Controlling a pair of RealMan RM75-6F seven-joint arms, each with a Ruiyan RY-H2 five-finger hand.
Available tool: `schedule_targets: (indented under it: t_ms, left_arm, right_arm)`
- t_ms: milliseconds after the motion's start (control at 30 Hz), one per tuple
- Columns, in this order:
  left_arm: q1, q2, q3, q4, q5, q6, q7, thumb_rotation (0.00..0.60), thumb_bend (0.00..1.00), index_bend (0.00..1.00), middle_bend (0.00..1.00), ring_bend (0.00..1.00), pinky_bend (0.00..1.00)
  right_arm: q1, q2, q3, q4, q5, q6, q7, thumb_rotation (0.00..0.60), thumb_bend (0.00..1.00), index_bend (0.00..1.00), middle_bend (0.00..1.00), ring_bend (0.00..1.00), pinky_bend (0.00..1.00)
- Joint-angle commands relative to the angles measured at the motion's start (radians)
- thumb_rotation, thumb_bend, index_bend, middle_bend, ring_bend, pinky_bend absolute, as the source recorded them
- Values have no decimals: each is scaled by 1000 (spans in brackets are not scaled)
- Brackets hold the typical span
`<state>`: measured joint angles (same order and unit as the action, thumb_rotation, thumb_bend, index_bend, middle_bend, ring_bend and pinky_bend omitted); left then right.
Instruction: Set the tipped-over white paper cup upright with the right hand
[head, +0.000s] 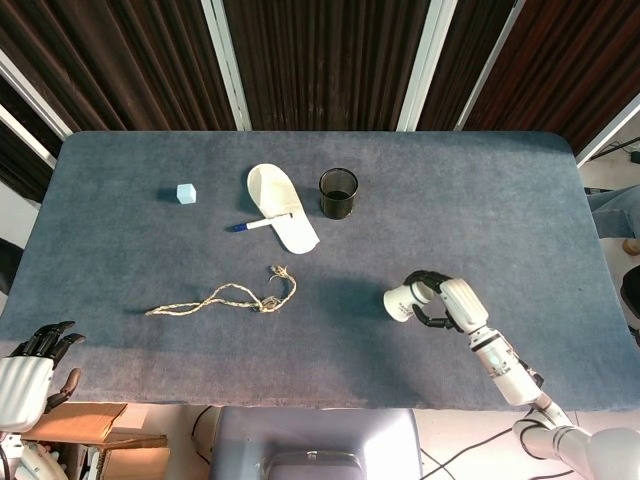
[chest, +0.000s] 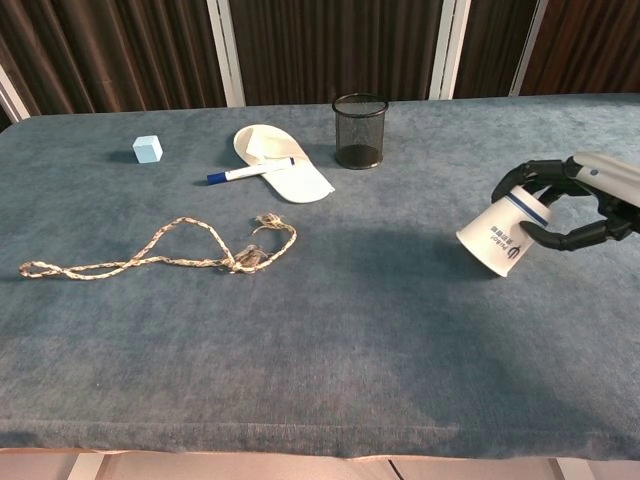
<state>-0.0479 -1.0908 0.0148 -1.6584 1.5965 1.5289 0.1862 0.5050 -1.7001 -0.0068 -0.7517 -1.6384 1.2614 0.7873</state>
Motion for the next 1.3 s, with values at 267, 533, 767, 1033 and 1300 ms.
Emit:
schedule_targets:
  t_ms: [267, 533, 767, 1033, 1300]
  left_arm:
    - [-2, -1, -3, 2, -9, -6, -2, 600, 387, 336, 194, 178, 412]
    - [-1, -1, -2, 3, -5, -3, -6, 600, 386, 336, 194, 178, 412]
    - [-1, 0, -2, 1, -6, -4, -5, 600, 386, 336, 194, 178, 412]
    - [0, 2, -3, 1, -8, -1, -11, 600, 387, 337, 194, 180, 412]
    - [0, 2, -4, 2, -10, -3, -15, 600, 386, 337, 194, 183, 412]
  right_arm:
    - [13, 207, -16, -241, 55, -160, -306, 600, 679, 325, 248, 101, 179]
    - [27, 303, -5, -417, 119, -252, -540, 600, 520, 198, 165, 9, 67]
    - [59, 313, 20, -477, 147, -293, -719, 600, 418, 185, 156, 5, 59]
    - [88, 285, 42, -497, 155, -297, -893, 600, 369, 311, 236, 116, 182]
    - [93, 258, 51, -513, 201, -321, -974, 600, 369, 379, 292, 175, 246]
